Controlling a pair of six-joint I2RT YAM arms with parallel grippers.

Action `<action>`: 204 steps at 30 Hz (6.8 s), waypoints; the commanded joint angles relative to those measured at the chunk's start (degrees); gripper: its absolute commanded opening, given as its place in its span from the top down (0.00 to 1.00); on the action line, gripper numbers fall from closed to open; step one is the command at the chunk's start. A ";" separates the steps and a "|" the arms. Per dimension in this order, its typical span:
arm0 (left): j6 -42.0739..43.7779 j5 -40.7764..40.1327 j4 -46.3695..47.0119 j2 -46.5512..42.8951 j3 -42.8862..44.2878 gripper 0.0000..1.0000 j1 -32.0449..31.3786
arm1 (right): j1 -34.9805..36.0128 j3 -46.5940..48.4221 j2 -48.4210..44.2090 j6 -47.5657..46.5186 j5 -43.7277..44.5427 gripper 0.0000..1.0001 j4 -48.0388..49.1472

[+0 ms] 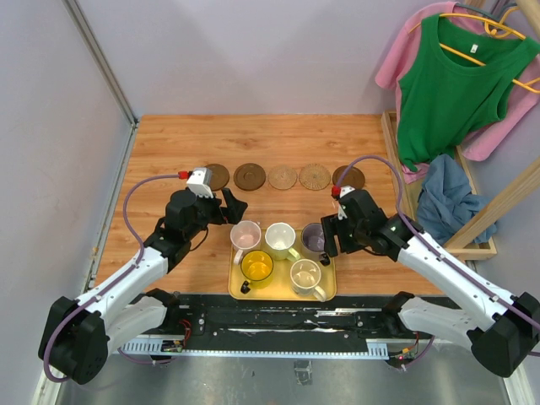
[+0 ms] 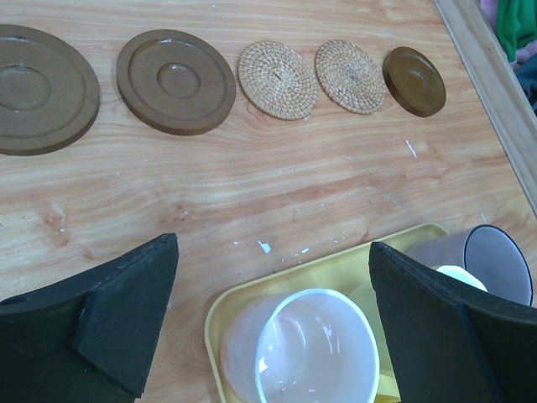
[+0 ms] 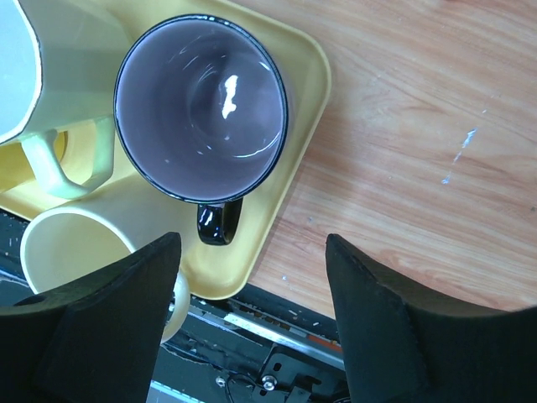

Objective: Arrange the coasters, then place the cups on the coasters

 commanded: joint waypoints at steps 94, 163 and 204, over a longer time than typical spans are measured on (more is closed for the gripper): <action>-1.12 -0.10 3.87 1.25 -0.81 0.00 -0.64 | 0.62 18.13 19.90 0.54 28.60 0.99 1.34; -0.75 -2.40 3.20 8.90 5.01 0.00 -0.65 | -28.46 29.83 47.98 -10.66 3.28 0.99 17.04; -1.36 -2.32 3.75 9.77 4.73 0.00 -0.63 | -28.50 29.12 48.48 -8.47 3.02 0.95 13.04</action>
